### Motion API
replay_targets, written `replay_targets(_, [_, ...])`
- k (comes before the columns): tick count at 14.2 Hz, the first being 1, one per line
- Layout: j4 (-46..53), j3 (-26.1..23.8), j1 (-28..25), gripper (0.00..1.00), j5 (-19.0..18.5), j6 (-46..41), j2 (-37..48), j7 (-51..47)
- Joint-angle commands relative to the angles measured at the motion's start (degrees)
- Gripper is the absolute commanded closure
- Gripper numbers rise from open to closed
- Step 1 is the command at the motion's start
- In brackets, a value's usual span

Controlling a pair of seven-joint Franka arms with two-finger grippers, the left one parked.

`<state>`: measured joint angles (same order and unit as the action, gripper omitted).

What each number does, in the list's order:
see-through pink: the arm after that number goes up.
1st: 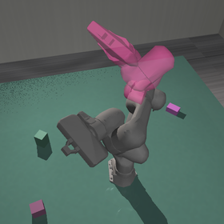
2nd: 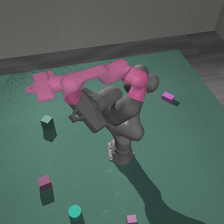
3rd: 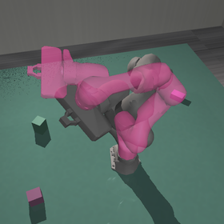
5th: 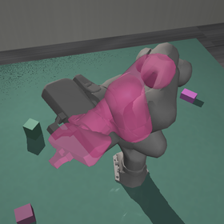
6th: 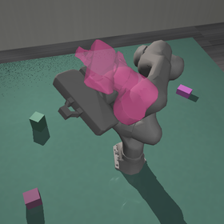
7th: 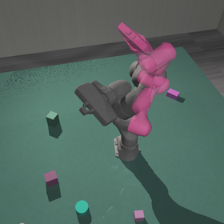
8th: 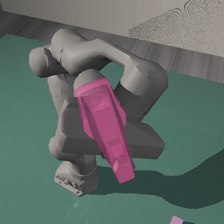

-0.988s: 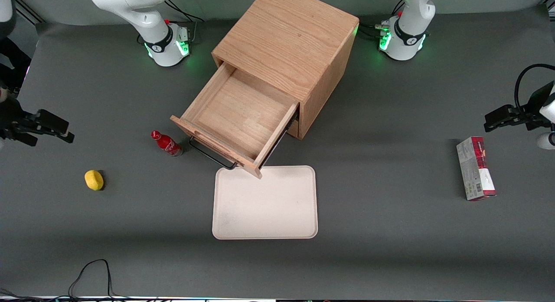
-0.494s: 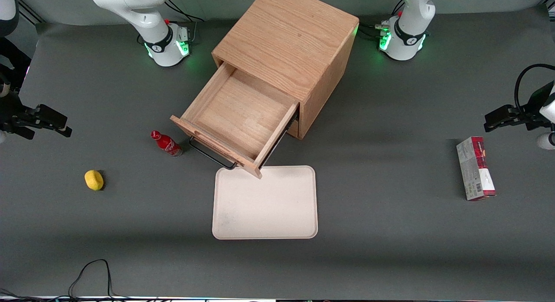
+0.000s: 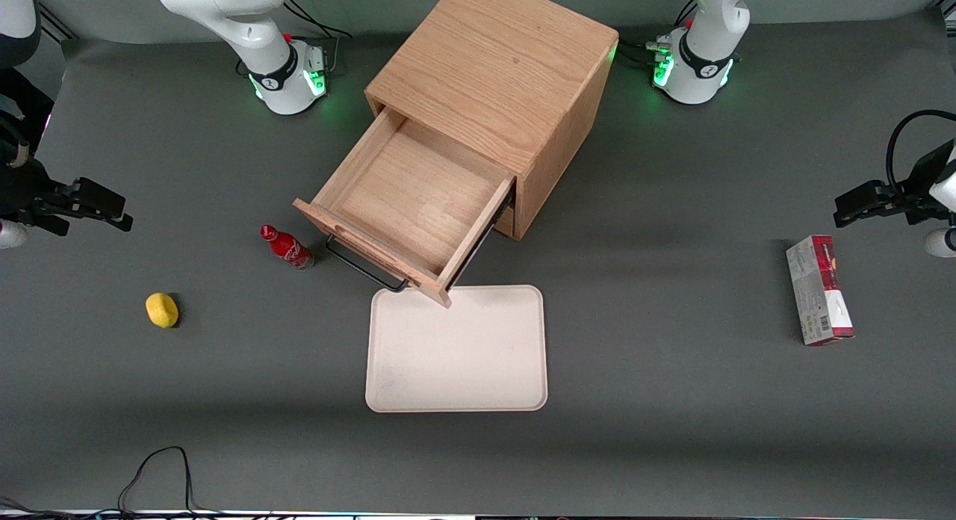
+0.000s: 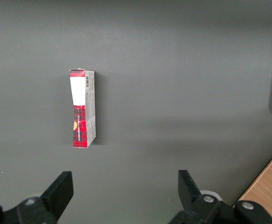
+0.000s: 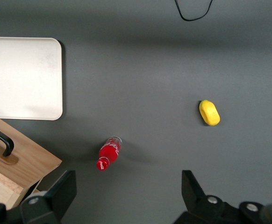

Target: Open upper drawer

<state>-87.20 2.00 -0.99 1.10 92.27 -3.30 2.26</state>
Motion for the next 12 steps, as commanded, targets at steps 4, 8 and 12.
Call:
replay_targets(4, [-0.2,-0.1,0.0,0.00,-0.7,-1.0,0.4,-1.5])
replay_targets(8, [-0.1,0.2,0.5,0.00,-0.8,-1.0,0.4,-1.5])
replay_targets(12, [-0.1,0.4,0.5,0.00,-0.9,-1.0,0.4,-1.5])
